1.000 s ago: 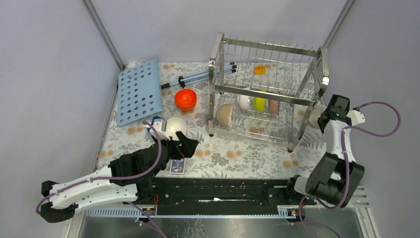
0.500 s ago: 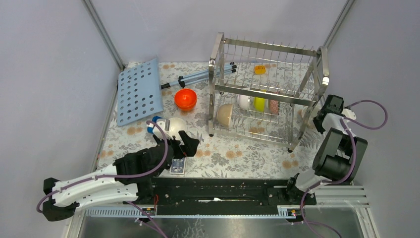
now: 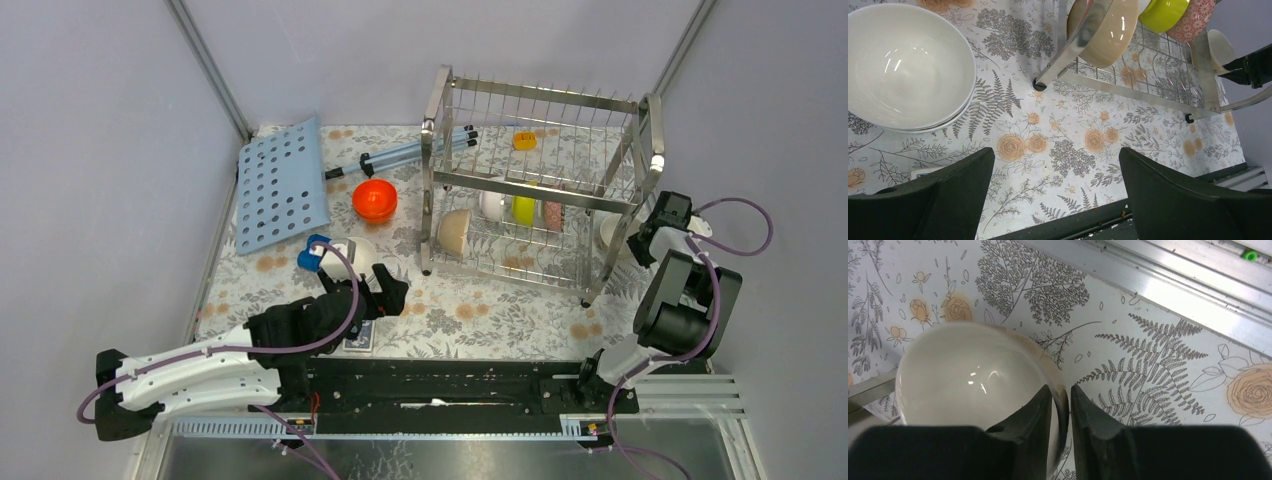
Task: Unload the bowls from the dish rack
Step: Place the bowl at the center of the board.
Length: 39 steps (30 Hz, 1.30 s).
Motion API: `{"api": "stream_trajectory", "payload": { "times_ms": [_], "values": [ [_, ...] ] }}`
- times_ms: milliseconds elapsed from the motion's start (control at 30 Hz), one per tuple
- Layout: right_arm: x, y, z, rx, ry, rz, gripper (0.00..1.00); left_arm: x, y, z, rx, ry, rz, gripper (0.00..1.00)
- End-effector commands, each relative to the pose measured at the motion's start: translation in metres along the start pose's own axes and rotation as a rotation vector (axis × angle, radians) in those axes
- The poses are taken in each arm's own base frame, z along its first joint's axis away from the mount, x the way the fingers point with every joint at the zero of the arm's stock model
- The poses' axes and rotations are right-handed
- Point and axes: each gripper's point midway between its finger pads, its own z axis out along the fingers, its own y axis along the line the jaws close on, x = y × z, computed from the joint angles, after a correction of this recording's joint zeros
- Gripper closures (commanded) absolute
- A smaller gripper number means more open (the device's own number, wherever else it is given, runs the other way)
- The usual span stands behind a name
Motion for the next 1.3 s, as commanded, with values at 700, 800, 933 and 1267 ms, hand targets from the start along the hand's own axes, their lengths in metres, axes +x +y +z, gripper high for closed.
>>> {"api": "stream_trajectory", "payload": {
  "times_ms": [700,800,933,1267],
  "values": [
    [-0.200,0.069,-0.244,-0.330,-0.530,0.359,0.27,-0.063,-0.020,-0.038,0.118,-0.122,-0.060,0.01],
    [-0.222,0.098,-0.305,-0.491,-0.532,0.376,0.27,-0.079,-0.019,-0.042,0.109,-0.173,-0.050,0.01],
    [-0.221,0.137,-0.401,-0.776,-0.581,0.283,0.25,-0.101,-0.024,-0.046,0.111,-0.252,-0.005,0.01],
    [-0.076,0.160,-0.557,-1.436,-0.283,-0.241,0.28,-0.124,-0.055,-0.032,0.115,-0.328,0.172,0.01]
  ]
}}
